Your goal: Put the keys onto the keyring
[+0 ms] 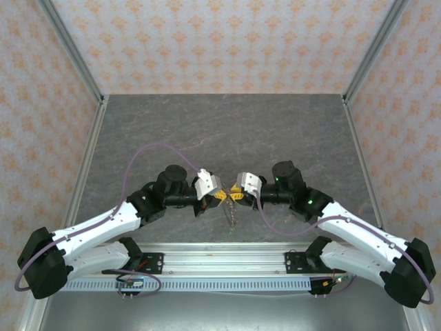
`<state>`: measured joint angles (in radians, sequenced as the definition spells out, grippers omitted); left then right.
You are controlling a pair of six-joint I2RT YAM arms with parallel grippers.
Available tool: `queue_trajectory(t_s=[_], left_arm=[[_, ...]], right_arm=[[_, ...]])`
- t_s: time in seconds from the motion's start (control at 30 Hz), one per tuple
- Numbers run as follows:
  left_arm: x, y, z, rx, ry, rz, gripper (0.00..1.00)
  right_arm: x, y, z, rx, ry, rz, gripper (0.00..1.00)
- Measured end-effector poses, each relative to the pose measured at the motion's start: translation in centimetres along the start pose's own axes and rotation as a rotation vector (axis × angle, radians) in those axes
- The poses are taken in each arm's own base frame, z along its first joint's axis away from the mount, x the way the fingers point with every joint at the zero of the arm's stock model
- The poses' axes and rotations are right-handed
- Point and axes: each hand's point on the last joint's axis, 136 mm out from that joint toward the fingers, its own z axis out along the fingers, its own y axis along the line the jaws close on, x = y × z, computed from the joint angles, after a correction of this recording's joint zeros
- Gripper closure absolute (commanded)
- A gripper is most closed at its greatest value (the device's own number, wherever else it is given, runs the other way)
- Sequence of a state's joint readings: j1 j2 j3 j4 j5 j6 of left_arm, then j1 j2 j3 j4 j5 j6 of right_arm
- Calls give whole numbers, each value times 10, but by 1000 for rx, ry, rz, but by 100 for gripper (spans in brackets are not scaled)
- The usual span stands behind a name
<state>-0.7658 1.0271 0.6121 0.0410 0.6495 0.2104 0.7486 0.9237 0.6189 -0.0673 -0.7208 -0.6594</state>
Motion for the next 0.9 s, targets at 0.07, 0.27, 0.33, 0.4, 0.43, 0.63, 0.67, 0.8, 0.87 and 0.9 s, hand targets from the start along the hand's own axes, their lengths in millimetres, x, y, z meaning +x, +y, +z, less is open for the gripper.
queue_trajectory(t_s=[0.07,0.27,0.33,0.4,0.43,0.63,0.67,0.8,0.87,0.9], left_arm=[[0,0,0,0,0,0,100],[1,0,0,0,2,-1,100],[2,1,2,1,7,-3,100],[4,1,3,2,15,-7,100],[5,1,4,3,19,-9,100],[11,3,8,5,37,-18,100],[11,2,8,5,37,-18,100],[11,3,8,5,37,-15,100],[11,3,8,5,37,-11,100],[11,3,8,5,37,-11,100]], right_arm=[[-2,1,-2,2,-9,-4,80],[-12,3,-8,6,-51,-17,81],[-15,3,-9,7,-61,-24,81],[-15,2,-9,8,-63,-25,80],[-15,2,-9,8,-62,-25,80],[-5,2,-1,-7,-31,-5,80],[-3,2,1,-10,-25,-1,80],[0,2,3,-14,-15,6,80],[1,1,4,-13,-12,4,81],[2,1,4,-12,-9,5,80]])
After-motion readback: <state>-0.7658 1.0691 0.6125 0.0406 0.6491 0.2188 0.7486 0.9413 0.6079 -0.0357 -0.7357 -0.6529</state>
